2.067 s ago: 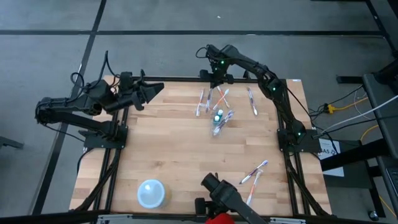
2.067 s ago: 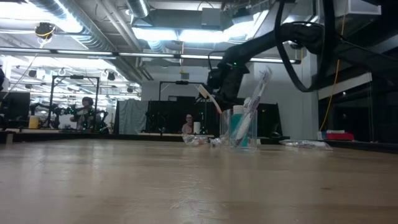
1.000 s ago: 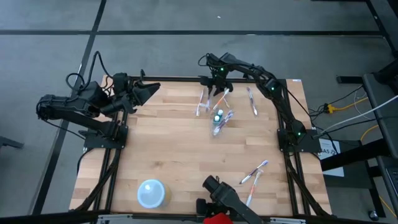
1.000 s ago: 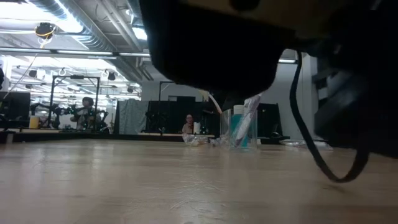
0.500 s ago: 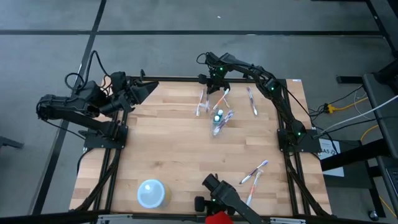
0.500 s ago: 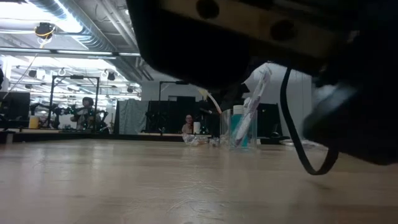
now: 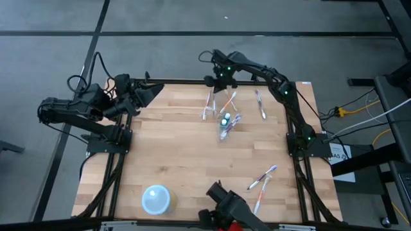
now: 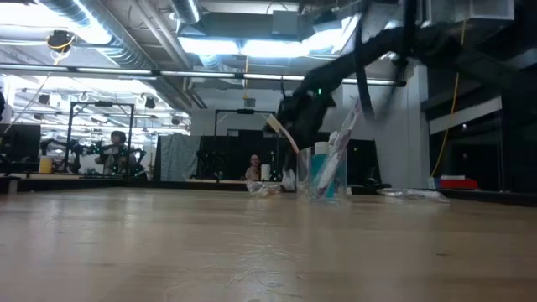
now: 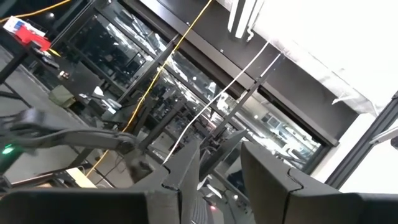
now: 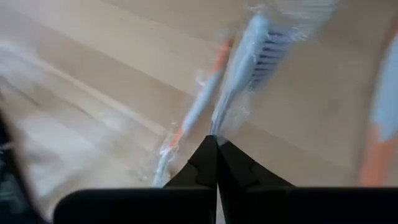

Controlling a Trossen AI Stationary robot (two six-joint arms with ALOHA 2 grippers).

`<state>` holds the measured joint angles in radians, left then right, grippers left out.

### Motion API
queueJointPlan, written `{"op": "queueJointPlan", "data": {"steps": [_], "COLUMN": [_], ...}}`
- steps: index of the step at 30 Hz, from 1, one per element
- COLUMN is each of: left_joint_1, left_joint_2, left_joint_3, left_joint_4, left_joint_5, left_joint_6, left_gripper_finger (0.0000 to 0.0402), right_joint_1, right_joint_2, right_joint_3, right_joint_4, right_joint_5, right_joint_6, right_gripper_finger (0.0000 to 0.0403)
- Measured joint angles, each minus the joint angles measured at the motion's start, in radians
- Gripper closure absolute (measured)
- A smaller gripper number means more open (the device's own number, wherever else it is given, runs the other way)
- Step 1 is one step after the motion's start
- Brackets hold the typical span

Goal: Pick & Place toothbrushing station
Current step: Put the purple toothbrush into the transparent organizer

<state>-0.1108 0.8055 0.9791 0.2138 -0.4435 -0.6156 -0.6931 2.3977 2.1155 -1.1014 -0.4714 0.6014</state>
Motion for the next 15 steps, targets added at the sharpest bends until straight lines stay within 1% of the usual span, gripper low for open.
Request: {"op": "queueJointPlan", "data": {"steps": [6,9,12,15], "left_joint_1": [0.0,0.0,0.0,0.0], "left_joint_2": [0.008,0.014,0.018,0.018], "left_joint_3": [0.0,0.0,0.0,0.0], "left_joint_4": [-0.021,-0.041,-0.039,-0.038], "left_joint_5": [0.016,0.017,0.016,0.01], "left_joint_6": [0.013,0.012,0.017,0.033], "left_gripper_finger": [0.0288,0.0288,0.0288,0.0288], "right_joint_1": [0.033,0.055,0.103,0.176], "right_joint_2": [-0.162,-0.24,-0.316,-0.383], "right_joint_3": [0.0,0.002,0.001,0.002], "right_joint_4": [0.039,0.056,0.063,0.05], "right_joint_5": [0.195,0.264,0.332,0.409], "right_joint_6": [-0.088,-0.107,-0.119,-0.135], "right_gripper_finger": [0.0401,0.0402,0.0402,0.0402]}}
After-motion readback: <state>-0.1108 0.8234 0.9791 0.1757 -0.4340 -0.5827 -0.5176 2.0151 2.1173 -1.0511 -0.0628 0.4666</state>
